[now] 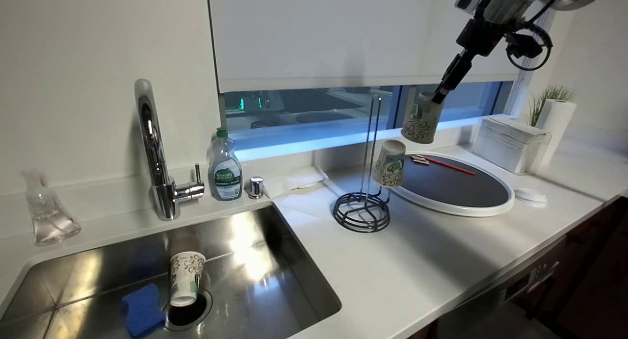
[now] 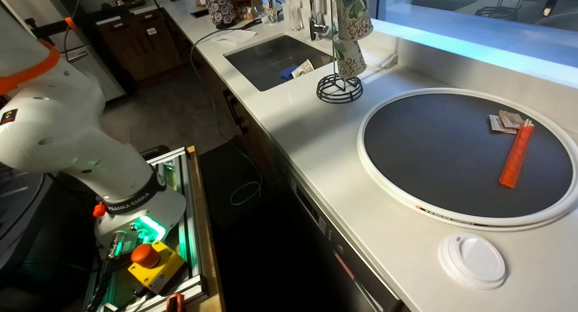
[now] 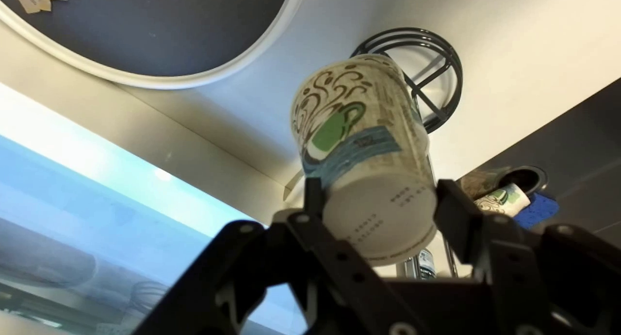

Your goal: Put the coffee cups on the silver holder.

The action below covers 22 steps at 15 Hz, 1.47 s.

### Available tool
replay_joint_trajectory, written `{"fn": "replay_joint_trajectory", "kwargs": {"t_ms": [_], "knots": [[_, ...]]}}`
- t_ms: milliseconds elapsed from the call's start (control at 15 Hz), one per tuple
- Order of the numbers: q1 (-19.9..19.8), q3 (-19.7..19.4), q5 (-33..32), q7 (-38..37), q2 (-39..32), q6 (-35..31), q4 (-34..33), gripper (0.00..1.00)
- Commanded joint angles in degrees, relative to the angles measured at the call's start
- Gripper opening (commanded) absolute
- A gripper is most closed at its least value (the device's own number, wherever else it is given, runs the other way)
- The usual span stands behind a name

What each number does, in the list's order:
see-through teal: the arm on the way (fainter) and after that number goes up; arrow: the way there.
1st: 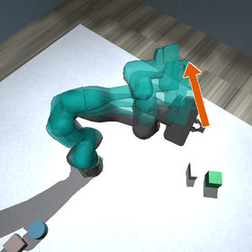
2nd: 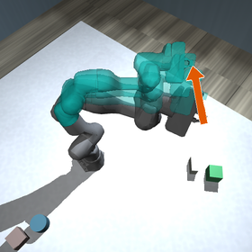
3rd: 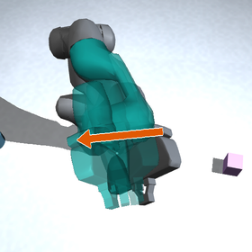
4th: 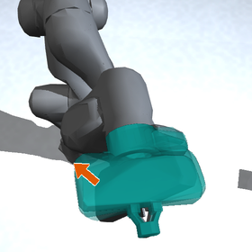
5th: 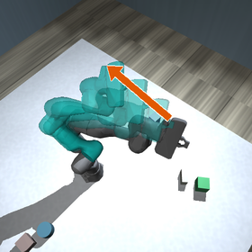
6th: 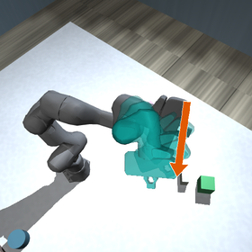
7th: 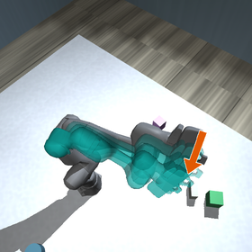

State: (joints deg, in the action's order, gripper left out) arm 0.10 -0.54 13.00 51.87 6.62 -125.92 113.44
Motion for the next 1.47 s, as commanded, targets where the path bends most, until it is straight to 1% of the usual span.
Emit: {"fn": "replay_joint_trajectory", "kwargs": {"t_ms": [0, 133, 200, 600, 1000, 1200, 1400], "knots": [[0.6, -0.7, -0.1, -0.1, -0.1, 0.1, -0.2, 0.6], [0.6, -0.7, -0.1, -0.1, -0.2, 0.1, -0.3, 0.6], [0.6, -0.7, -0.1, -0.1, -0.2, 0.1, -0.4, 0.35], [2.4, 0.5, -1.3, 2.4, 1.6, 0.1, 0.5, 0.35], [4.0, 1.8, -4.1, 3.3, 1.0, 0.2, 0.6, 0.35], [4.5, 2.4, -5.9, 3.7, 0.6, -1.1, 1.1, 0.35], [5.0, 2.8, -6.3, 5.8, 0.1, -1.9, 1.4, 0.35]]}}
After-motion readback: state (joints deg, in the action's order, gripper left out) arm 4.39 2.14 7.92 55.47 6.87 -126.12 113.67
